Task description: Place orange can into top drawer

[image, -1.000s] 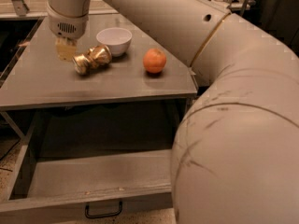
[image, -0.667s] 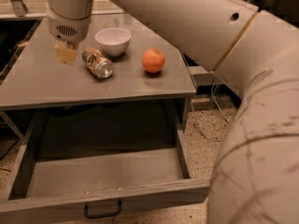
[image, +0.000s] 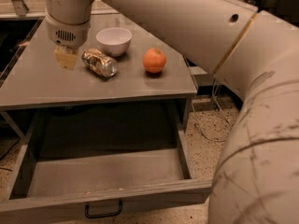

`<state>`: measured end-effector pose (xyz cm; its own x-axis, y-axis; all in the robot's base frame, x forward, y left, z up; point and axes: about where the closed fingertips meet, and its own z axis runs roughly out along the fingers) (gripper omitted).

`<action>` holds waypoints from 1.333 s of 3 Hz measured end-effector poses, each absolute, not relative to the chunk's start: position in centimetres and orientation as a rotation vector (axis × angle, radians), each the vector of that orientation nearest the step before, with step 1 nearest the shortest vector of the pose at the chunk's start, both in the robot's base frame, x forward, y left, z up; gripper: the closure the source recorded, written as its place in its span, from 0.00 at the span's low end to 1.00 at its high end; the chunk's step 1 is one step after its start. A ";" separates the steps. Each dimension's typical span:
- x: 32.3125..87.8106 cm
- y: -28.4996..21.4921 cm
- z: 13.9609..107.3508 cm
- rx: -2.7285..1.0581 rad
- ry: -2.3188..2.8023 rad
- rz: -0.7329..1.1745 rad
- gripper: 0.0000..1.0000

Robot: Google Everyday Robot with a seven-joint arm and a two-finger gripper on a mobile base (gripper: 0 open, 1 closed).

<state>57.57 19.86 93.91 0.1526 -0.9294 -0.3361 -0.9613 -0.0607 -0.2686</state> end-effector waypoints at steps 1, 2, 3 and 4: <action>57.6 19.9 93.9 -2.014 1.800 0.102 0.58; 57.6 19.9 93.9 -2.014 1.800 0.102 0.34; 57.6 19.9 93.9 -2.014 1.800 0.102 0.11; 57.6 19.9 93.9 -2.014 1.800 0.102 0.00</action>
Offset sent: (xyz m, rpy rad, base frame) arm 0.0000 0.0000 0.0000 0.0000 0.0000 0.0000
